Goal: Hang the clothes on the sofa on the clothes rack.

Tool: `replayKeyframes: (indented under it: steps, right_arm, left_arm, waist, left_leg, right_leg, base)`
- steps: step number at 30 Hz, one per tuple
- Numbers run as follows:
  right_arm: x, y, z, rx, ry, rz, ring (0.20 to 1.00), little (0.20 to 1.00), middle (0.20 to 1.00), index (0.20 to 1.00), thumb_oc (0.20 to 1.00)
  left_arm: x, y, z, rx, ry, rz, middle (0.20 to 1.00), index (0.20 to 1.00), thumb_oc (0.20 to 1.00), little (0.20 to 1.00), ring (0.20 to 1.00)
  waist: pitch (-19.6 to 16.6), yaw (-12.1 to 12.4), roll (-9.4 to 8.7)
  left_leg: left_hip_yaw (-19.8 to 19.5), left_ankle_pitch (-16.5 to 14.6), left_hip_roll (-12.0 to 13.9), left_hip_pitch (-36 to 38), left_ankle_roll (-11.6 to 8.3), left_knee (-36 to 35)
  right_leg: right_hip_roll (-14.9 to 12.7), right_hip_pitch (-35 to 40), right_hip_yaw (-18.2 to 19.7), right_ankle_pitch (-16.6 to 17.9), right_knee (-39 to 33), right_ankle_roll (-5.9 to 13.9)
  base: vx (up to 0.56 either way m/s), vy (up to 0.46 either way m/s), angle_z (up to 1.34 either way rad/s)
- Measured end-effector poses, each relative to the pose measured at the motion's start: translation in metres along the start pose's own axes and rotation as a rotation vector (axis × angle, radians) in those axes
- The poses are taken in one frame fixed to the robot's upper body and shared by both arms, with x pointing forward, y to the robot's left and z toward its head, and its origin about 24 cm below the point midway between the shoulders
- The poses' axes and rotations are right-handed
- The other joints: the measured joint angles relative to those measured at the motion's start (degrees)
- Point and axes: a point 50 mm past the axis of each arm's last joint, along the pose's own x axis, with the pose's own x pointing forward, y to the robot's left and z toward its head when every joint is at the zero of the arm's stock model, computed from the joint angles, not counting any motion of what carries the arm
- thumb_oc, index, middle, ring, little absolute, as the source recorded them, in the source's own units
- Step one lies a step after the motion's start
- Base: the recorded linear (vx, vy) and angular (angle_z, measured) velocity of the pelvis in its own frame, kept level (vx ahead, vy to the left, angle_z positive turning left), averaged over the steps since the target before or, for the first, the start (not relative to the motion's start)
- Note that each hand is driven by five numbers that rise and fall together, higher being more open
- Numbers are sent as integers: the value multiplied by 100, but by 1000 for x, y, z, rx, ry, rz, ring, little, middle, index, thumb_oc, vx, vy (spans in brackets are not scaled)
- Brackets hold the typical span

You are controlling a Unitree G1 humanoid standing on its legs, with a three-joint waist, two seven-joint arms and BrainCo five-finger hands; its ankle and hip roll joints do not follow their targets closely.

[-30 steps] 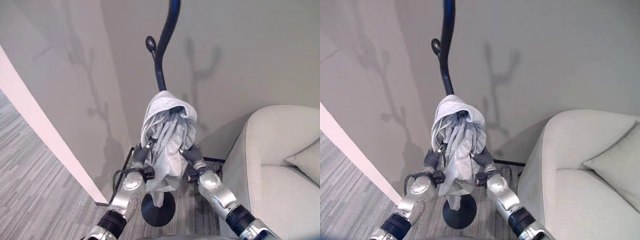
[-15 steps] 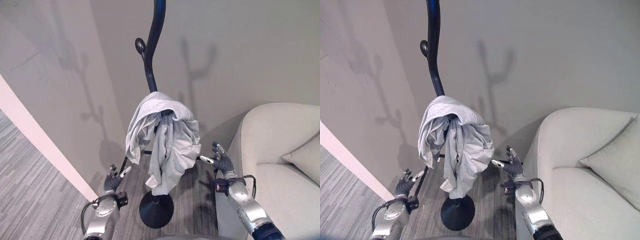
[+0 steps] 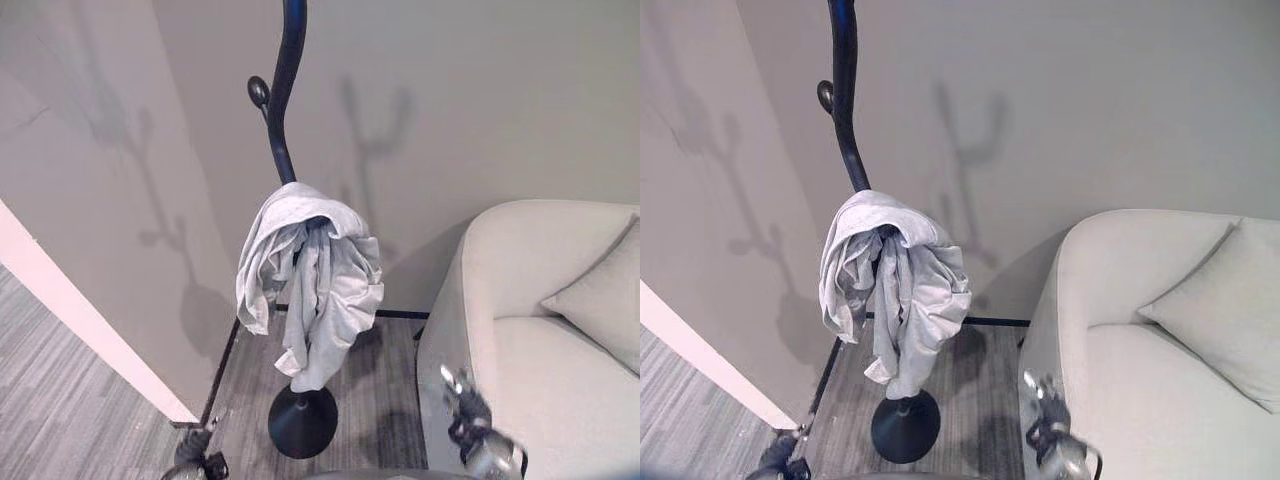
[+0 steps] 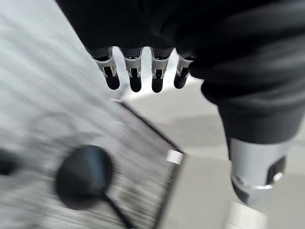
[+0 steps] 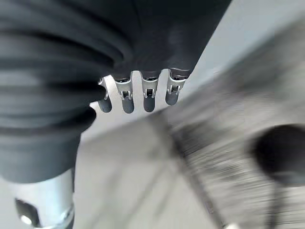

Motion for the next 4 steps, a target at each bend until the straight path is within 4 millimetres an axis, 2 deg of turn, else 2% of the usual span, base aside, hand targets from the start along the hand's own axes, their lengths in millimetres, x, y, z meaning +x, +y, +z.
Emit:
replayKeyframes:
  steps: [2,4]
  right_arm:
    - [-3,-17,-24,85,145,-108,1000,1000,1000,1000,1000]
    - [-7,-36,-32,175,198,-211,1000,1000,1000,1000,1000]
  left_arm:
    - [-1,5,-15,16,77,10,1000,1000,1000,1000,1000]
    - [-3,8,-24,31,115,4,1000,1000,1000,1000,1000]
  waist:
    - [2,38,9]
    - [4,82,14]
  left_leg:
    - [-10,-1,-1,15,-1,-6]
    - [-42,1,-1,30,-2,-33]
  right_leg:
    - [0,15,-6,-4,-4,-7]
    - [-1,30,-27,-11,-10,-18]
  base:
    - [18,7,1]
    - [86,42,5]
